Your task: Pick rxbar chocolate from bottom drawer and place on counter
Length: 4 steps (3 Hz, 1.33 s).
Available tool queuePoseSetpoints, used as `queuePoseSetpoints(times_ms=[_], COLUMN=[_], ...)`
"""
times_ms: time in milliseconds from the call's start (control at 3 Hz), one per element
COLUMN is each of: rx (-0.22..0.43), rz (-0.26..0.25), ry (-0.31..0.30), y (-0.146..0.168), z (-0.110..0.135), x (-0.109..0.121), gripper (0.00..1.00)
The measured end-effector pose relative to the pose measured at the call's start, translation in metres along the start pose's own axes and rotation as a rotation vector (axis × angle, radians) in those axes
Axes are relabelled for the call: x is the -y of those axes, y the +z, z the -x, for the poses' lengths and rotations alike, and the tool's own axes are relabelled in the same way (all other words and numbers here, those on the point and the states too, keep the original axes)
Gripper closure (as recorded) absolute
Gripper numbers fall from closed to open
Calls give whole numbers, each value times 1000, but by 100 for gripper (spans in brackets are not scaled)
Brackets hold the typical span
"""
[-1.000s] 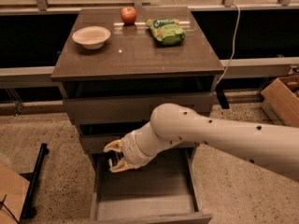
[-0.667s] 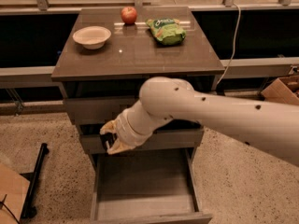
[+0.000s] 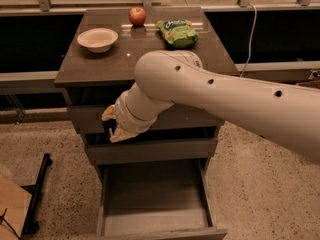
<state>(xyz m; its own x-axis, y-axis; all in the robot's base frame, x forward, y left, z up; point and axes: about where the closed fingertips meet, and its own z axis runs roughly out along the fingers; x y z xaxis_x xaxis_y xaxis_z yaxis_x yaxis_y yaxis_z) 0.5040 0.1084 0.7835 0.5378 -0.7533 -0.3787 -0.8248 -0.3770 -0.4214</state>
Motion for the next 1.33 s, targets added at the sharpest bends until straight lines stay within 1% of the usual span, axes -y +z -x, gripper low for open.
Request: queuePoseSetpoints(times_ms=[333, 667, 1000, 1333], rx=[-10, 68, 103, 121], rz=[-34, -125, -184, -232], ry=[26, 42, 27, 49], y=[-13, -45, -76, -100], z=[-7, -24, -45, -78], x=[9, 44, 84, 122], gripper=[100, 100, 100, 100])
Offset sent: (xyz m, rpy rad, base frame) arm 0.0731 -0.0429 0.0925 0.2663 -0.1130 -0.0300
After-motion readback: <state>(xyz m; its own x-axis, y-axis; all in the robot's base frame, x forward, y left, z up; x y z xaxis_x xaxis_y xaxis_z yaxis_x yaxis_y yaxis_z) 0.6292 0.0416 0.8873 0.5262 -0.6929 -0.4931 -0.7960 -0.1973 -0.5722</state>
